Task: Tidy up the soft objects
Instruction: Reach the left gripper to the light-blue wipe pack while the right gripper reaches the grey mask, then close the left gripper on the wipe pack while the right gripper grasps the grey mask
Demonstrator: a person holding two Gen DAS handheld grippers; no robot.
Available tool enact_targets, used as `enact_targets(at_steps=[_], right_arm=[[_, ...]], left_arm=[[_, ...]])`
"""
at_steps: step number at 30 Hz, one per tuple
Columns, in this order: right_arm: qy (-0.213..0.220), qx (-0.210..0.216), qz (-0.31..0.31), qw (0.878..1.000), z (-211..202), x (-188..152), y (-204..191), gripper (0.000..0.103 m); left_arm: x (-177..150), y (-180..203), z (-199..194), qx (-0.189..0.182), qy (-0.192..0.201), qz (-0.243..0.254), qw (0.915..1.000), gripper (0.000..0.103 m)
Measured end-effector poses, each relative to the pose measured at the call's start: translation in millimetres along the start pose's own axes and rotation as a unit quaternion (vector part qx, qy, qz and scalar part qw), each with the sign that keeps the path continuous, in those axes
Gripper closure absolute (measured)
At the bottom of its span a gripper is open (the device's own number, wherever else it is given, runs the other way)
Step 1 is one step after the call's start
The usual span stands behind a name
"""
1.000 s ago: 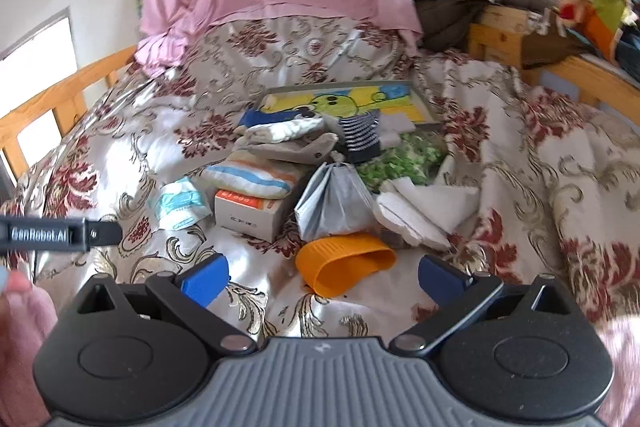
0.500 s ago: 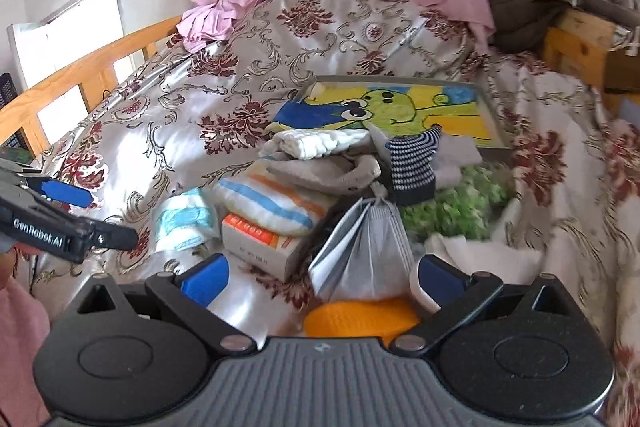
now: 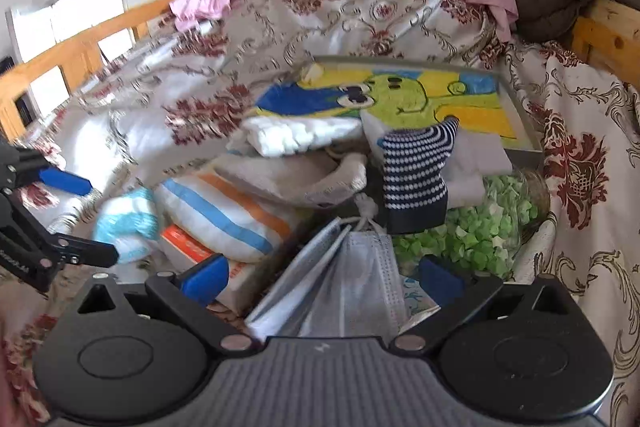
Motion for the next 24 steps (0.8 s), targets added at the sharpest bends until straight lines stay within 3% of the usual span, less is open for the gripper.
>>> enact_targets(at_steps=[5,11,18,24], right_arm=[[-0.016,0.001,-0.001,1.000,12,-2,1,0.000],[-0.032,0.013,-0.020,0.999,17,-5,-6,0.001],[-0.055,0.026,-0.033,0.998,20,-8,-14,0.016],[-0.065,0.009,-0.054,0.996,22,-13,-21,0.024]], left_arm=[[3,-7,22,-0.006,-0.023,0.005,0.9997,0.002],[2,-12,35,-0.023,-0.046,-0.012,0.9986,0.013],[-2,-5,37,-0.033,-0.054,0.005,0.9980,0.030],[-3,-7,32,-0.047,-0.047,-0.016,0.9977,0.032]])
Point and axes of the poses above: each gripper's, at about its wrist camera, not at the fingertips, and z roughly the way its jaws point, y to its right, x to its top, the point moved 2 cm from there along z, roughly the way its jaws point, and after that the axes turned 7 degrees about -y, right-handed, at the moved point
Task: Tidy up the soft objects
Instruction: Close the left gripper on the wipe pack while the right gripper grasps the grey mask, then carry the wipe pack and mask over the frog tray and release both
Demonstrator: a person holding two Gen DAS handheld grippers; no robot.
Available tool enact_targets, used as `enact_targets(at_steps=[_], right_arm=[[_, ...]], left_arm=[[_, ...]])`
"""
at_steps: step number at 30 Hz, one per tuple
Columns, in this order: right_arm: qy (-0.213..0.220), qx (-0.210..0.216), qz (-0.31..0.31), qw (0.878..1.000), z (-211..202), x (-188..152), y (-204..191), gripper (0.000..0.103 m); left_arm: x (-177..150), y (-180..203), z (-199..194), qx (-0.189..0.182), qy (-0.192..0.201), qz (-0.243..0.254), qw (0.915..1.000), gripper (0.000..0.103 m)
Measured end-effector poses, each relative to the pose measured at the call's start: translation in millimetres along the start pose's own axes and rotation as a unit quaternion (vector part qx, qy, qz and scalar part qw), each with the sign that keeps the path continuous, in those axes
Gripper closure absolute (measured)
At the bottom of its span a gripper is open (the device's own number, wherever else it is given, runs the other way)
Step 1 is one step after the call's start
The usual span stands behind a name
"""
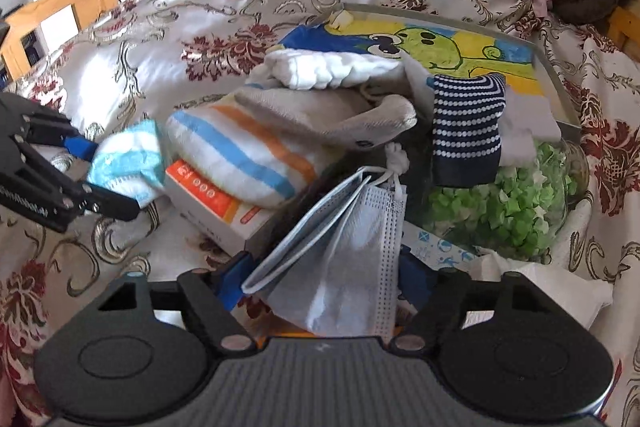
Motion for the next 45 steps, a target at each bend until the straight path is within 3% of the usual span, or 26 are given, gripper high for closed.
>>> enact_targets(at_steps=[4,7,11,15,19,23,27,32,38,45], right_arm=[[0.001,-0.027,-0.024,0.999,3,-2,-9,0.028],[0.005,-0.046,-0.045,0.998,4,-4,-16,0.037],[0.012,-0.047,-0.055,0.997,0,-5,-23,0.063],[0.020,-0.053,-0.051,0.997,-10,-10,-27,0.074],[0.054,-0.053,-0.025,0.997,-37,-16,-25,0.076],[0.117,-0.046,0.009,0.992,-76,-27,-20,0.076],[0.190,-0.054,0.024,0.980,-119,-43,-19,0.076],[0.261,-0.072,0.030,0.962,-166,-56,-19,0.075],[0.299,-0.078,0.044,0.950,-199,-67,-8,0.074],[0.296,-0.080,0.088,0.948,-187,-75,37,0.073]], left_arm=[[0,3,-3,-0.002,0.001,-0.002,1.0000,0.032],[-1,5,-6,-0.003,0.007,-0.001,1.0000,0.032],[-4,6,-8,-0.002,0.009,-0.009,0.9999,0.033],[-10,10,-13,-0.013,0.007,-0.017,0.9997,0.035],[-16,19,-27,-0.020,0.021,-0.024,0.9993,0.035],[-23,34,-50,-0.035,0.050,-0.045,0.9971,0.035],[-32,61,-74,-0.051,0.077,-0.065,0.9936,0.035],[-35,106,-104,-0.033,0.110,-0.031,0.9929,0.035],[-29,143,-137,-0.017,0.140,-0.020,0.9899,0.035],[-18,170,-154,-0.008,0.151,-0.029,0.9881,0.035]])
Point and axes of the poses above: each gripper's, at about its wrist camera, not at the fingertips, and z roughly the way its jaws point, y to its right, x to its top, the point moved 2 cm from there along z, roughly the way its jaws point, and after that the axes turned 7 degrees about -y, right-handed, at the moved point
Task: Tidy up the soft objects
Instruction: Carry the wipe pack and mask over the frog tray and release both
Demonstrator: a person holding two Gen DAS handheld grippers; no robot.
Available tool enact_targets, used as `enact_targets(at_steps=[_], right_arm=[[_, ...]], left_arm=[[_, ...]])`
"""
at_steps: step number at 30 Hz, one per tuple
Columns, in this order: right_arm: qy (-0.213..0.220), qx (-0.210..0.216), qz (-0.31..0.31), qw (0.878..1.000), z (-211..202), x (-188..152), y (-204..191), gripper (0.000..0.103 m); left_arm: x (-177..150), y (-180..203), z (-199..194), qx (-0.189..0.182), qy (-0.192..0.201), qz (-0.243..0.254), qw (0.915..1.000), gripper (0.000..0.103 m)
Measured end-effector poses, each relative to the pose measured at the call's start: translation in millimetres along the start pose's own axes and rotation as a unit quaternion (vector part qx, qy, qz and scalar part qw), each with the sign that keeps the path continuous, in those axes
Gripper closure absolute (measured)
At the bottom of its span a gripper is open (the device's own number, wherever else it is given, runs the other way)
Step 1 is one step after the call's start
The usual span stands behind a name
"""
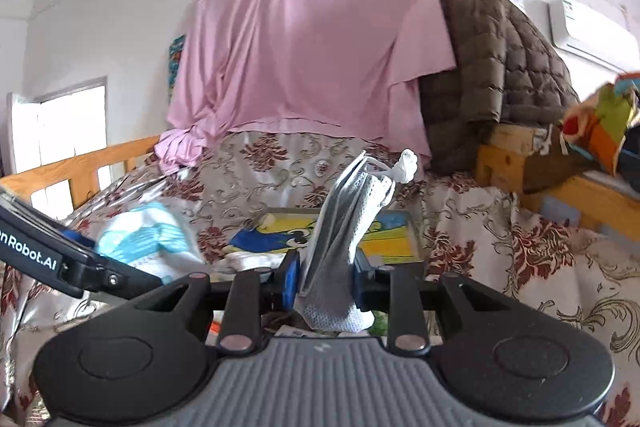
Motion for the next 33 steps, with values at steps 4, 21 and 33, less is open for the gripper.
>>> enact_targets(at_steps=[4,21,33], right_arm=[[-0.001,0.001,0.008,1.000,28,5,16,0.073],[0.013,0.056,0.079,0.995,226,47,75,0.071],[-0.081,0.043,0.096,0.991,322,60,115,0.071]], left_arm=[[9,-3,19,0.010,0.012,-0.068,0.9975,0.035],[111,-59,140,0.068,0.070,-0.173,0.9801,0.035],[204,-106,269,0.031,0.029,-0.127,0.9910,0.035]])
Point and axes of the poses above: each gripper's, at about its wrist camera, not at the fingertips, and z roughly the way its jaws point, y to its right, x to its top, the point moved 2 cm from there along z, roughly the way its jaws point, and after that the axes turned 7 degrees about -y, right-handed, at the moved point
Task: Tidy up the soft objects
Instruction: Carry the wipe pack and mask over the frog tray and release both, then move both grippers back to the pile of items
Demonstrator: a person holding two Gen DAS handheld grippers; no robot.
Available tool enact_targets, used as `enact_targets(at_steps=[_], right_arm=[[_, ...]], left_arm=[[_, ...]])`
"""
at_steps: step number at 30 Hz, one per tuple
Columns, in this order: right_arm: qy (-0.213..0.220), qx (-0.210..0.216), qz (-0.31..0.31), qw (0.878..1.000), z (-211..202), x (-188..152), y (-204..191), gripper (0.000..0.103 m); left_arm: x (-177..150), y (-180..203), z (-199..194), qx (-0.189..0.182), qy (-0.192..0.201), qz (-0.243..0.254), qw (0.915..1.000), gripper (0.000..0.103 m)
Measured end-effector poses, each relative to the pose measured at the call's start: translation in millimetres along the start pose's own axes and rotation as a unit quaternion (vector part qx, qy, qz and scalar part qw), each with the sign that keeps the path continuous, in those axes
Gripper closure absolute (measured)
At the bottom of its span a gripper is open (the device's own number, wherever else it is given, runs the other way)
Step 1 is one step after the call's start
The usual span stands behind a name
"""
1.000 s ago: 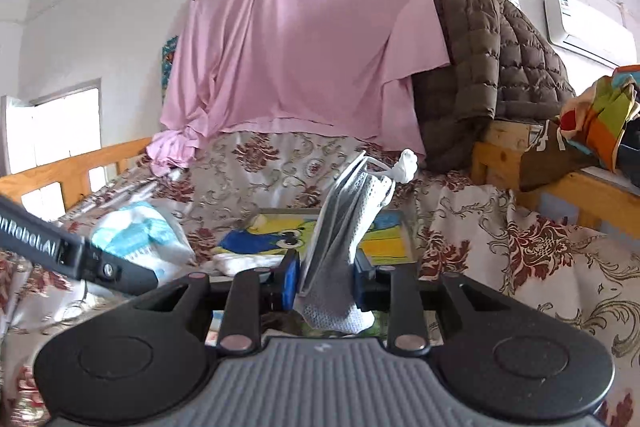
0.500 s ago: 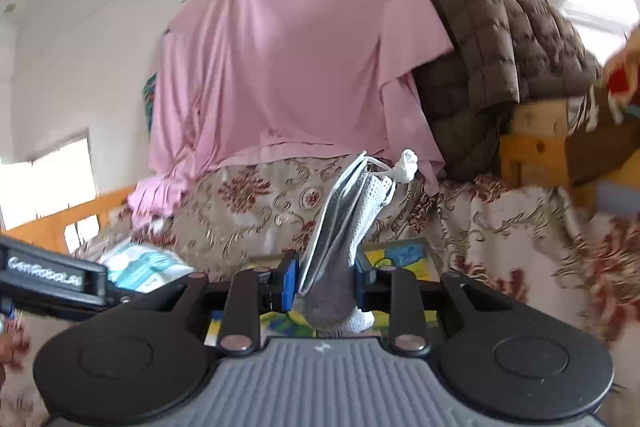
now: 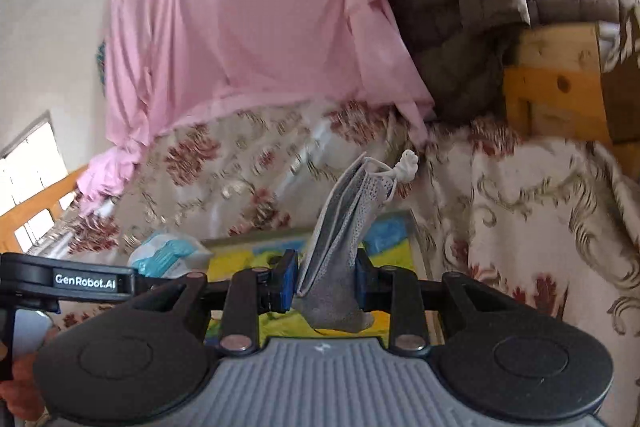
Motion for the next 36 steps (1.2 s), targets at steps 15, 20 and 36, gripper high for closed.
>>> enact_targets(at_steps=[15,20,36], right_arm=[[-0.098,-0.027,0.000,0.995,38,-28,-4,0.051],[-0.096,-0.030,-0.004,0.995,32,-26,-7,0.031],[0.021,-0.070,0.002,0.997,-91,-9,-22,0.000]], left_arm=[[-10,3,88,-0.003,-0.115,0.049,0.9922,0.035],[-17,1,92,0.006,-0.128,0.048,0.9906,0.033],[-29,-1,-35,0.022,0.060,-0.002,0.9980,0.007]])
Point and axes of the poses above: each gripper's, at about its wrist camera, not at the fingertips, and z roughly the way its jaws point, y to its right, x to its top, the point moved 2 cm from there along z, roughly the way its jaws point, and after that the axes turned 7 degrees about -y, right-handed, at the moved point
